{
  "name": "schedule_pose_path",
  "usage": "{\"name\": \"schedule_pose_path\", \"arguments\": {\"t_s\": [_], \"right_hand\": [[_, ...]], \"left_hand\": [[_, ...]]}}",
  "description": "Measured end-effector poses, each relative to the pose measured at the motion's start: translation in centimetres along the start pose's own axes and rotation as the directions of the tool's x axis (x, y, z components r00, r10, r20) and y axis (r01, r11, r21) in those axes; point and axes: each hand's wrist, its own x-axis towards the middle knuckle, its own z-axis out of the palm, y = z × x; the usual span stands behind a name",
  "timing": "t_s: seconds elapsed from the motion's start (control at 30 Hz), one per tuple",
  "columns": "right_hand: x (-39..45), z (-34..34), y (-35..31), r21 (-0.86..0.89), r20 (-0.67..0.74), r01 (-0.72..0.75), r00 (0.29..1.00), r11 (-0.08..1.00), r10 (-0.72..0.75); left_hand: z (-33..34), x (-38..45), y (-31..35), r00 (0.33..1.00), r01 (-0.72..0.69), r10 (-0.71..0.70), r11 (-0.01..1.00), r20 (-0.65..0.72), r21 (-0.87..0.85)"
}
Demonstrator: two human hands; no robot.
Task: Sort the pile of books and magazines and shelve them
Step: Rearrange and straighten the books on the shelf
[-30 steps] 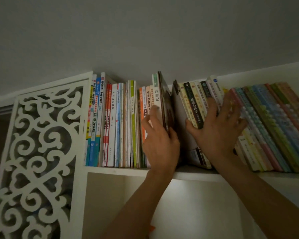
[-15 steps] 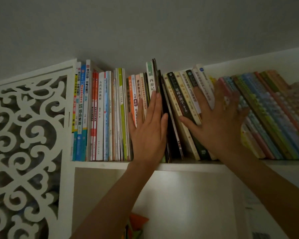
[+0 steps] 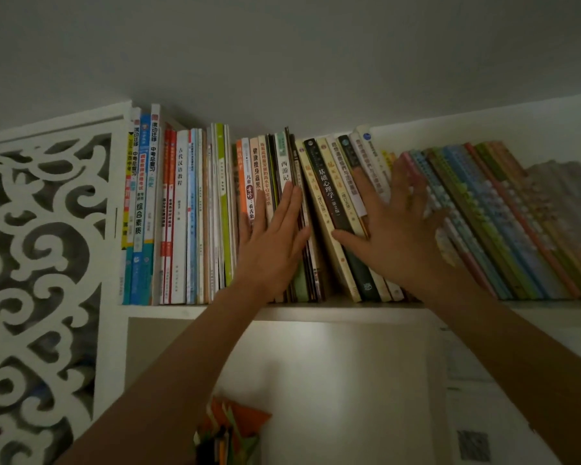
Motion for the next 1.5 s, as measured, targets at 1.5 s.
{"name": "schedule_pose_path", "arguments": {"t_s": [1.5], "right_hand": [[-2.2, 1.3, 0.0, 0.304, -0.063, 0.023, 0.998, 0.952, -0.004]], "left_hand": [[0.2, 0.0, -0.1, 0.949, -0.282, 0.279, 0.960, 0.149, -0.005]]}}
